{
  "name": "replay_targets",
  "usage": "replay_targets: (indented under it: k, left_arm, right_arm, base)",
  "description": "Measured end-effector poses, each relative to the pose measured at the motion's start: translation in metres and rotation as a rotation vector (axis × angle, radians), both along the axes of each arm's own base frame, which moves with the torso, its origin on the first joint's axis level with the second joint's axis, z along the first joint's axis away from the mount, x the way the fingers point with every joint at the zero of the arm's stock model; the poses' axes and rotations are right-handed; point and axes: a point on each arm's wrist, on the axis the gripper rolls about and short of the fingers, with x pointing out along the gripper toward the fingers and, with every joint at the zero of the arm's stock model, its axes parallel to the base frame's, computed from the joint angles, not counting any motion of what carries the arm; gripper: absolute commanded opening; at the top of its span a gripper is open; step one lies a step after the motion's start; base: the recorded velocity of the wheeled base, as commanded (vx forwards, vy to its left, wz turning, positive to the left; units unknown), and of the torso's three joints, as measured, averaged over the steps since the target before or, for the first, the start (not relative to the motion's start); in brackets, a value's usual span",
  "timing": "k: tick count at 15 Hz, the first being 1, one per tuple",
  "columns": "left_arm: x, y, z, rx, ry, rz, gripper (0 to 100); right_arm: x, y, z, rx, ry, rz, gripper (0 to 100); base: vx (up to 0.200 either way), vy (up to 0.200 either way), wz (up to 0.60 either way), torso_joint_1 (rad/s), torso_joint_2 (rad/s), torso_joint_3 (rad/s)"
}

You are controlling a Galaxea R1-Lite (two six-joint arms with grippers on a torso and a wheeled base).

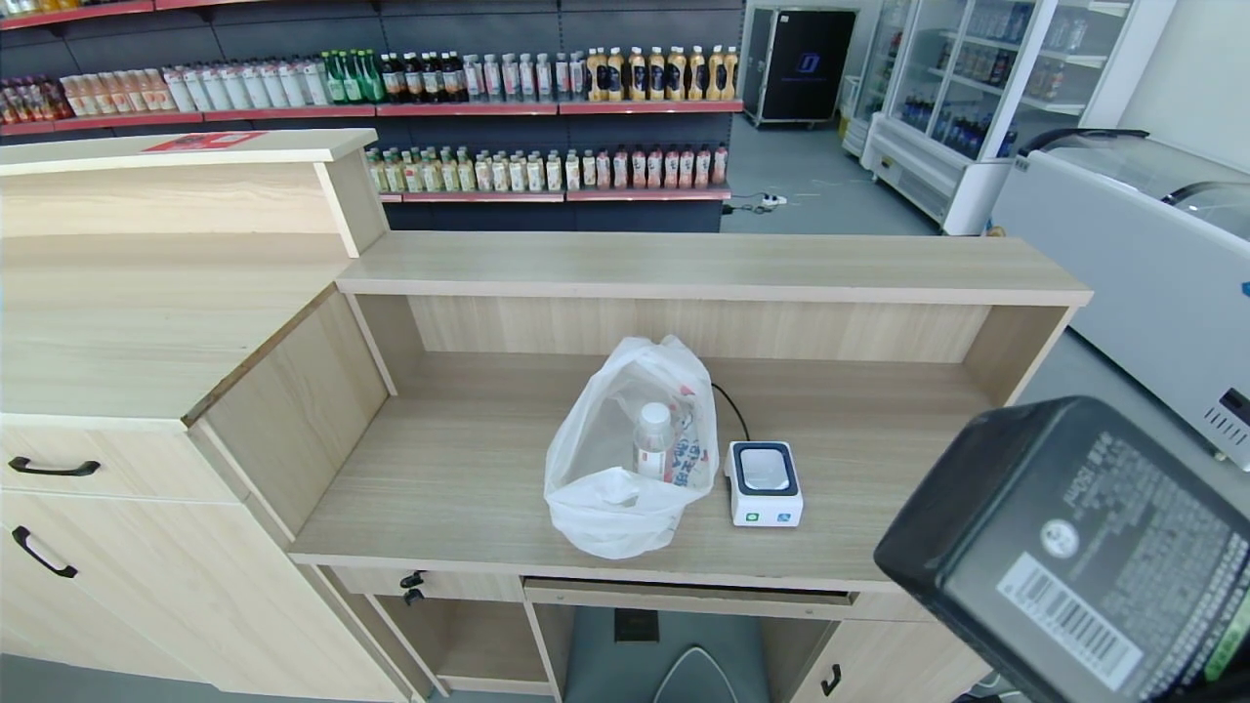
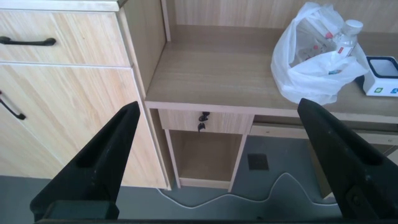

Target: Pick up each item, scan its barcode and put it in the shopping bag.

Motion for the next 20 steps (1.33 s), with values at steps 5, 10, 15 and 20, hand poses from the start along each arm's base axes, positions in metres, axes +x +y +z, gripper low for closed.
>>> replay_targets:
  k: [5, 10, 15, 20]
  left_arm:
    - [0.000, 0.000, 0.000, 0.000, 0.000, 0.000, 100]
    - [0.000, 0.000, 0.000, 0.000, 0.000, 0.000, 100]
    - [0.000, 0.000, 0.000, 0.000, 0.000, 0.000, 100]
    - [0.000, 0.000, 0.000, 0.000, 0.000, 0.000, 100]
  right_arm:
    - [0.006, 0.005, 0.010, 0.038, -0.059, -0.029, 0]
    - [0.012, 0.010, 0.010, 0.032, -0.052, -0.026, 0]
    - [0.013, 0.012, 0.008, 0.027, -0.045, -0.020, 0]
    - [0.022, 0.025, 0.006, 0.040, -0.063, 0.007, 0]
  base:
    - [0.000, 0.000, 0.00, 0.000, 0.00, 0.000]
    - [0.000, 0.000, 0.00, 0.000, 0.00, 0.000]
    - [0.000, 0.000, 0.00, 0.000, 0.00, 0.000]
    - [0.000, 0.000, 0.00, 0.000, 0.00, 0.000]
